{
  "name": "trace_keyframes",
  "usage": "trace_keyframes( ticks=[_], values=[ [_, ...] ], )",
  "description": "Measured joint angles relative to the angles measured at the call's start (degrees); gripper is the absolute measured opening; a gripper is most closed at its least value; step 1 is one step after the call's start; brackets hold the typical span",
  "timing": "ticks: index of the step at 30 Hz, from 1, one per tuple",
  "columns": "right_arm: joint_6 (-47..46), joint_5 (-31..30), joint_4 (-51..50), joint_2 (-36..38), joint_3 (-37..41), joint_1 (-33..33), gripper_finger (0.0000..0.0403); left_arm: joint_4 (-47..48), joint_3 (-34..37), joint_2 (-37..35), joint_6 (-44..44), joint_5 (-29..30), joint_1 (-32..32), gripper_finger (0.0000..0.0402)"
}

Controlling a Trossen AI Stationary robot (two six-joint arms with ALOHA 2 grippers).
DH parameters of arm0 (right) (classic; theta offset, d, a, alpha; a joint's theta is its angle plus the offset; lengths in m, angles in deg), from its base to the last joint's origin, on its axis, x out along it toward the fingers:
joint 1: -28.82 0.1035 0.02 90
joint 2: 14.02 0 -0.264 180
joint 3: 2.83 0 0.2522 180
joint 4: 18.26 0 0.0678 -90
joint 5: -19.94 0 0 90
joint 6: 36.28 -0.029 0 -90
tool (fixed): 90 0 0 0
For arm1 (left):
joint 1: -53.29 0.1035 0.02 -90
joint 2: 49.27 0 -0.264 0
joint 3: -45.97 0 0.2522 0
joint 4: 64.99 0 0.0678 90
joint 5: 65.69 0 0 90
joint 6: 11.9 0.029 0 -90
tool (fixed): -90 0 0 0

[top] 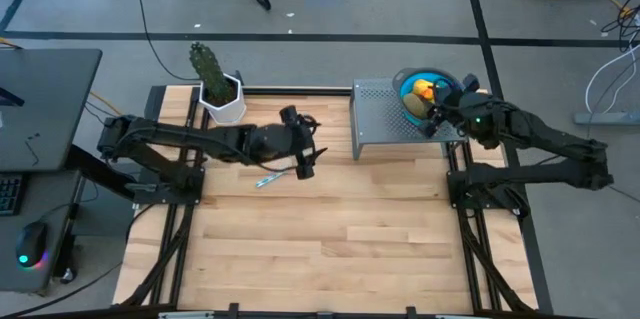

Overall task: Pick & Place Fruit
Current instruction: Put the pear into the blue strainer bowl on the shelf

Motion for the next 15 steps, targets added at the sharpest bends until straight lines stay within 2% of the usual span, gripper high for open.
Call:
trace_keyframes(
  ticks=[3, 7, 10, 15],
  values=[
    [-0.15, 4.48, 0.15, 0.00, 1.93, -4.41, 0.0136, -0.22, -0.04, 0.10, -0.16, -3.21, 2.28, 0.0309],
    [-0.04, 5.61, 0.34, -0.09, 4.66, -9.43, 0.0136, 0.81, -0.04, 0.19, -2.21, -5.95, 3.98, 0.0309],
    [-0.82, 6.03, 0.40, -0.06, 5.28, -11.63, 0.0136, 2.23, -0.04, 0.19, -3.08, -6.62, 4.21, 0.0309],
    [-1.05, 10.25, 1.50, -0.06, 5.28, -14.41, 0.0140, 2.40, -0.04, 0.19, -3.42, -6.68, 4.17, 0.0309]
  ],
)
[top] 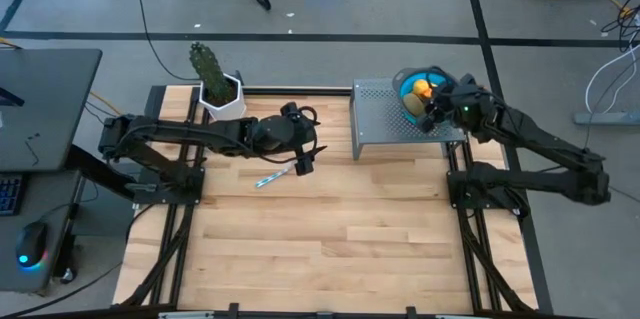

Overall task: Pick & Place Fruit
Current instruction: Put the pear into the blue strainer bowl on the shelf, then put the knife to the left of the blue strainer bowl on the shelf

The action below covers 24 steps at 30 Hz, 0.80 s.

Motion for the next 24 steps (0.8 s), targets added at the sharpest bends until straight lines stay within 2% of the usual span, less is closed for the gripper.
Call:
trace_keyframes(
  ticks=[9, 17, 20, 24],
  values=[
    [-1.23, -0.14, -0.04, -0.02, 0.00, -2.85, 0.0189, 1.42, 0.00, 0.00, -3.22, -0.95, -0.07, 0.0309],
    [-1.55, 0.52, 0.40, -0.02, 0.00, -2.85, 0.0203, 2.71, 0.00, 0.00, -5.23, -0.82, -0.57, 0.0309],
    [-1.55, 4.65, 0.89, 0.04, 0.00, -2.85, 0.0203, 3.72, 0.00, 0.00, -5.91, -0.12, -0.62, 0.0309],
    [-2.75, 14.98, 4.09, 0.07, 0.00, -2.15, 0.0204, 6.73, 0.00, 0.00, -7.22, 3.81, -0.59, 0.0309]
  ],
)
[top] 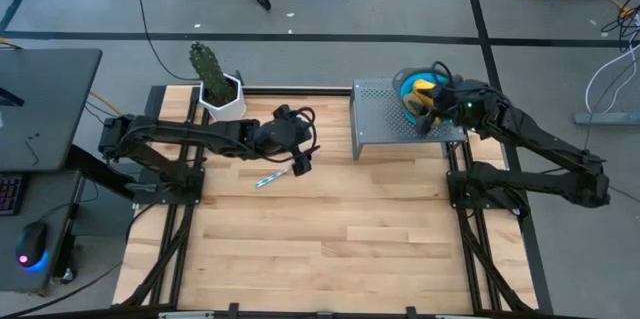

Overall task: Pick & Place Fruit
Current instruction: Put the knife to the left of the blue strainer bowl on the shelf

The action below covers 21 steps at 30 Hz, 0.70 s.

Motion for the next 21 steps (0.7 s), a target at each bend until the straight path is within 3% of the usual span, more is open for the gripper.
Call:
trace_keyframes(
  ticks=[6, 8, 15, 21],
  values=[
    [4.18, 24.29, 4.33, -0.77, -0.02, 3.22, 0.0204, 5.75, 0.00, 0.00, -1.93, 4.43, 0.14, 0.0309],
    [6.67, 29.54, 4.31, -1.61, -0.02, 4.57, 0.0204, 7.92, 0.00, 0.00, -2.92, 4.21, 0.14, 0.0309],
    [9.10, 29.90, 5.67, -5.35, 1.16, 10.08, 0.0204, 12.23, 0.69, 0.15, -8.46, 2.55, 0.12, 0.0309],
    [12.28, 29.83, 11.55, -7.65, 6.92, 15.04, 0.0204, 12.55, 7.98, 0.44, -9.48, 0.09, 0.12, 0.0309]
  ],
)
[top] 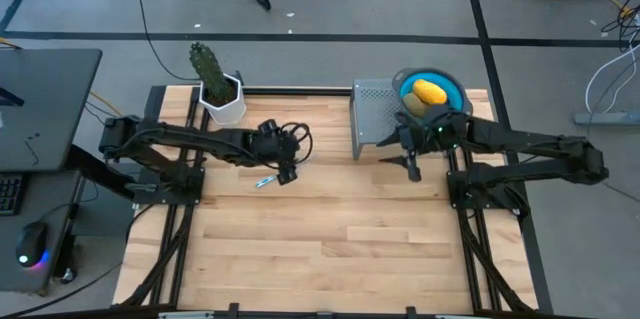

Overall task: Pick & Place Fruit
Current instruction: Put the knife to the left of the blue strainer bowl on the shelf

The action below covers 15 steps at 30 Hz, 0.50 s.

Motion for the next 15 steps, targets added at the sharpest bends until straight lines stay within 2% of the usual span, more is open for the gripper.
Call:
trace_keyframes(
  ticks=[8, 15],
  values=[
    [-0.66, 0.00, 14.01, -0.37, 6.20, 3.98, 0.0204, -1.80, 7.44, 0.02, -6.69, 0.90, 1.51, 0.0309],
    [1.07, 0.00, 23.14, -0.36, 7.62, 5.42, 0.0204, -7.40, 13.73, 0.07, -7.65, -7.85, 5.18, 0.0309]
  ],
)
